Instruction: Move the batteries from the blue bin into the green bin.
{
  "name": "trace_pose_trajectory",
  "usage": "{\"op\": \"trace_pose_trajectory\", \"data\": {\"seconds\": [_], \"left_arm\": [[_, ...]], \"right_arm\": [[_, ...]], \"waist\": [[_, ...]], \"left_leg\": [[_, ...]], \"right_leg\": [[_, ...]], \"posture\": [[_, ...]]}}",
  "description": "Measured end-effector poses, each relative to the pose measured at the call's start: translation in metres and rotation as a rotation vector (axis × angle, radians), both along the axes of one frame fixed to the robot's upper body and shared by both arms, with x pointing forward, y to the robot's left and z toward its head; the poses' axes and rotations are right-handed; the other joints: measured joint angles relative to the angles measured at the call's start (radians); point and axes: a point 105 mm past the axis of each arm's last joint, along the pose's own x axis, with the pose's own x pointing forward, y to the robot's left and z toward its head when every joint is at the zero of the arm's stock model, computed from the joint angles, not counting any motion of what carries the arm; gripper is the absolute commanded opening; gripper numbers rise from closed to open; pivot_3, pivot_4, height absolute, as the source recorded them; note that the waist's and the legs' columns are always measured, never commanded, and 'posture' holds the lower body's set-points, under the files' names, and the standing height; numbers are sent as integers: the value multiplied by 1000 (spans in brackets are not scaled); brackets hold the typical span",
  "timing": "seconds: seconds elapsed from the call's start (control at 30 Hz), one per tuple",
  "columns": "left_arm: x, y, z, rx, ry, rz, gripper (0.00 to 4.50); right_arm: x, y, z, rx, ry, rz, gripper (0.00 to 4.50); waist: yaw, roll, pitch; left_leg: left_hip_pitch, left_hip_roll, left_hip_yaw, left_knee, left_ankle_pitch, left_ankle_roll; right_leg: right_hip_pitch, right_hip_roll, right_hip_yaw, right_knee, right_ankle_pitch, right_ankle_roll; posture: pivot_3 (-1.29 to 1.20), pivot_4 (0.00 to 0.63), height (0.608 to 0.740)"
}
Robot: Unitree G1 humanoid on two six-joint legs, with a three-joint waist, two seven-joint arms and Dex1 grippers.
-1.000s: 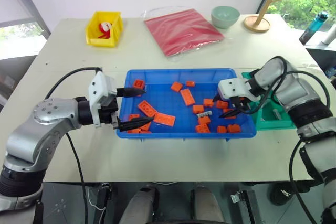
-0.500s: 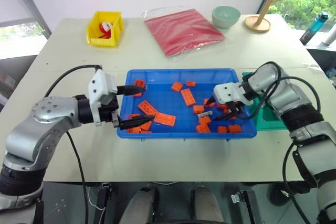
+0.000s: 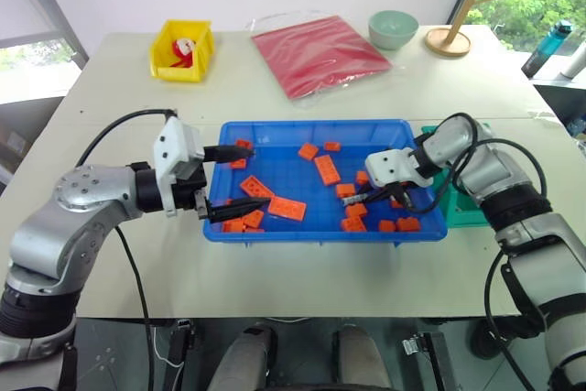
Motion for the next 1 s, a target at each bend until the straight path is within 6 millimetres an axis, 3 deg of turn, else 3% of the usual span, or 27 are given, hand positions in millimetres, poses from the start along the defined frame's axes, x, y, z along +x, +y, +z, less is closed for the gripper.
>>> {"op": "trace_pose_trajectory", "data": {"seconds": [0.17, 0.23, 0.27, 0.4, 0.47, 0.5, 0.57, 0.67, 0.77, 0.83, 0.87, 1.0], "left_arm": [[1, 0, 0, -1, -3, 7, 4500], [1, 0, 0, -1, -2, 7, 4500], [1, 1, 0, -1, 0, 8, 4500], [-1, 3, -7, -1, 24, 12, 4500], [-2, 2, -7, -1, 28, 7, 4500], [-2, 3, -8, -1, 32, 5, 4500], [-2, 4, -10, -1, 42, 1, 4500], [0, 2, -11, -6, 54, -11, 4500], [3, -1, -9, -12, 52, -29, 4500], [5, -1, -8, -11, 54, -38, 4500], [6, -2, -8, -10, 59, -45, 4500], [11, 0, -4, -10, 49, -56, 4500]], "right_arm": [[0, 0, 3, 12, 3, -23, 25], [-1, -1, 13, 50, -27, -56, 25], [-1, -2, 22, 90, -42, -90, 25], [-4, -13, 91, 326, -139, -268, 25], [-12, -41, 124, 412, -208, -409, 25], [-16, -57, 132, 422, -234, -477, 25], [-25, -88, 131, 418, -255, -613, 25], [-37, -122, 99, 402, -200, -792, 25], [-46, -138, 76, 381, -165, -889, 25], [-51, -146, 66, 374, -158, -937, 1041], [-51, -148, 64, 384, -162, -964, 1338], [-45, -157, 70, 389, -262, -1032, 3181]], "waist": [[1, 0, 0], [3, 0, 0], [3, 0, 0], [5, 1, 0], [16, 0, 0], [24, 0, 0], [34, -1, 0], [34, -1, 0], [29, 1, 0], [25, 1, 0], [23, 1, 0], [26, 1, 0]], "left_leg": [[0, 0, 0, 0, 0, 0], [0, 0, 0, 0, 0, 0], [-1, -1, 0, 0, 0, 0], [-1, 0, 0, 0, 0, 0], [-1, -1, -1, 0, 0, 0], [0, -1, -1, 1, 0, 0], [0, -2, -1, 1, 0, 0], [0, -1, 1, 1, 0, 0], [0, 1, 6, 1, 0, 0], [0, 1, 7, 0, 0, 0], [1, 2, 9, 0, 0, 0], [1, 2, 9, 0, 0, 0]], "right_leg": [[0, 0, 0, 0, 0, 0], [0, 0, 0, 0, 0, 0], [-1, -1, 0, 0, 0, 0], [0, 0, 0, 0, 0, 0], [1, -1, 0, 0, 0, 0], [1, -1, 0, 0, 0, 0], [2, -1, 0, 0, 0, 0], [1, -2, 0, 0, 0, 0], [0, -2, 1, 0, 0, 0], [-1, -2, 1, 0, 0, 0], [-1, -2, 1, 0, 0, 0], [-1, -1, 0, 0, 0, 0]], "posture": [[0, 150, 717], [0, 150, 717], [0, 150, 717], [0, 150, 717], [0, 150, 717], [0, 150, 717], [0, 150, 717], [0, 150, 717], [0, 150, 717], [0, 150, 717], [0, 150, 717], [0, 150, 717]]}}
